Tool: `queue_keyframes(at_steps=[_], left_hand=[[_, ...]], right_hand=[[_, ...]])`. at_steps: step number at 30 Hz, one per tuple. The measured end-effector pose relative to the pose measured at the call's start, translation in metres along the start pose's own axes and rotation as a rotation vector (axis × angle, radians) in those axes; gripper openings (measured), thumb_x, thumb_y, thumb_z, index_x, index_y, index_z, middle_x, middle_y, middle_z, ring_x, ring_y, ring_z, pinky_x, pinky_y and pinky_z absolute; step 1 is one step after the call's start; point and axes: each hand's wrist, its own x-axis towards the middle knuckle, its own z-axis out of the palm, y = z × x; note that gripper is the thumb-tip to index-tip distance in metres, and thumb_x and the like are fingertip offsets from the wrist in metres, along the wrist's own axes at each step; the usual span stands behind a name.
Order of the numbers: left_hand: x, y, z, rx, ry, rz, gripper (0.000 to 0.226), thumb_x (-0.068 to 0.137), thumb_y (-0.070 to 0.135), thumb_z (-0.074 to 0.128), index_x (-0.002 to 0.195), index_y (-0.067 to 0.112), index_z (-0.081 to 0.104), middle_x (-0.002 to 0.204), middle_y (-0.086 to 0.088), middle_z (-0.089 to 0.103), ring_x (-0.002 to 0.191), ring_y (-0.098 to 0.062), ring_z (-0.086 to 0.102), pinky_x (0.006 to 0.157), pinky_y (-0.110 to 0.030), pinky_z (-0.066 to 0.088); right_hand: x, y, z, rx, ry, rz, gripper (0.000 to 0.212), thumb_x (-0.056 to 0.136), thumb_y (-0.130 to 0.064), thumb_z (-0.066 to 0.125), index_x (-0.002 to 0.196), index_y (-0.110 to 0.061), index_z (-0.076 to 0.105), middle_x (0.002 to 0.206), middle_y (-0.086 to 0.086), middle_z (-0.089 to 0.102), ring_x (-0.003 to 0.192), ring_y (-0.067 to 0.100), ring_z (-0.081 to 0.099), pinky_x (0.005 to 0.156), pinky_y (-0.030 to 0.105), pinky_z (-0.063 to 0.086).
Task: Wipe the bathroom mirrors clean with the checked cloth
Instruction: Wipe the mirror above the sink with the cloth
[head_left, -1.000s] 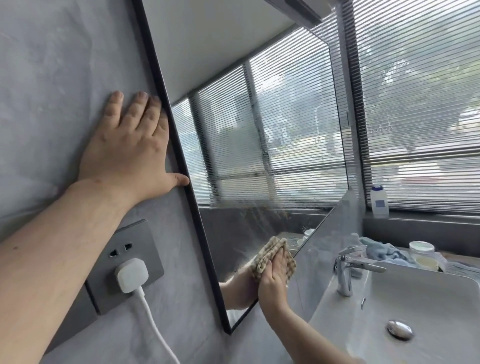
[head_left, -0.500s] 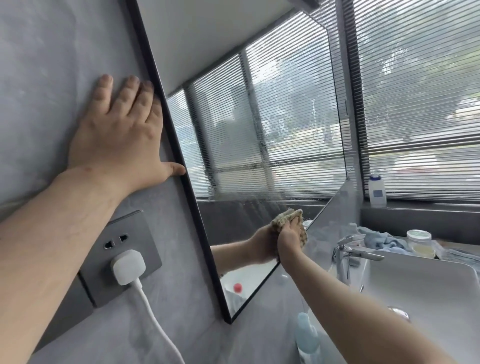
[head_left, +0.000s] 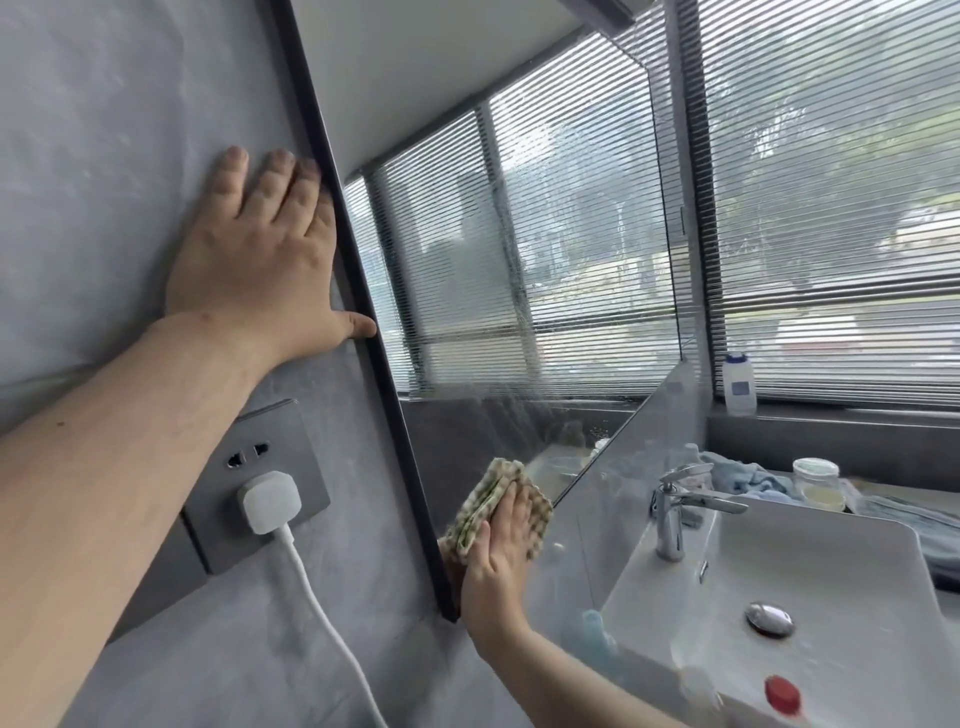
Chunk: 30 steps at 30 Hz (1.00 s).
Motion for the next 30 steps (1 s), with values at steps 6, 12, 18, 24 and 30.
queue_keyframes(at_steps=[6,12,18,24,30], left_hand=[[0.002,-0.002,0.0,-0.079,0.01,-0.008,0.127,0.066,0.094,0.032,0.154,0.003,0.025,0.163,-0.013,0.022,0.152,-0.029,0.014,0.123,-0.05,0.004],[0.002,-0.001,0.0,-0.068,-0.001,-0.014,0.127,0.065,0.095,0.033,0.154,0.004,0.023,0.163,-0.013,0.022,0.152,-0.028,0.014,0.123,-0.049,0.004],[0.0,-0.001,0.0,-0.063,-0.001,-0.021,0.127,0.066,0.094,0.03,0.155,0.004,0.021,0.164,-0.013,0.019,0.152,-0.028,0.013,0.123,-0.049,0.002],[0.0,-0.001,0.001,-0.053,0.008,-0.02,0.127,0.064,0.095,0.032,0.153,0.004,0.026,0.163,-0.012,0.024,0.152,-0.028,0.016,0.123,-0.049,0.004],[0.0,-0.001,0.0,-0.044,-0.006,-0.019,0.128,0.065,0.095,0.031,0.154,0.003,0.023,0.163,-0.013,0.022,0.152,-0.028,0.015,0.123,-0.05,0.004]], right_hand=[[-0.027,-0.003,0.003,0.037,-0.105,-0.052,0.071,0.087,-0.06,0.012,0.148,-0.03,-0.01,0.158,-0.02,-0.015,0.144,-0.009,-0.02,0.119,0.02,-0.014],[0.035,0.01,-0.018,0.091,0.041,0.14,0.062,0.101,-0.034,0.025,0.157,-0.015,0.003,0.165,-0.007,-0.005,0.146,-0.003,-0.009,0.109,0.006,-0.017],[0.114,0.02,-0.044,0.038,0.164,0.253,0.053,0.108,-0.019,0.026,0.158,-0.012,0.007,0.166,0.0,0.002,0.152,0.01,-0.003,0.113,0.015,-0.013],[0.126,-0.015,-0.042,-0.029,0.153,0.029,0.053,0.107,-0.029,0.026,0.156,-0.019,0.008,0.165,-0.004,0.001,0.146,0.002,-0.006,0.107,0.007,-0.022],[0.065,-0.039,-0.024,-0.168,-0.113,-0.408,0.062,0.093,-0.048,0.018,0.15,-0.04,-0.005,0.164,-0.009,-0.01,0.15,0.004,-0.015,0.121,0.027,-0.013]])
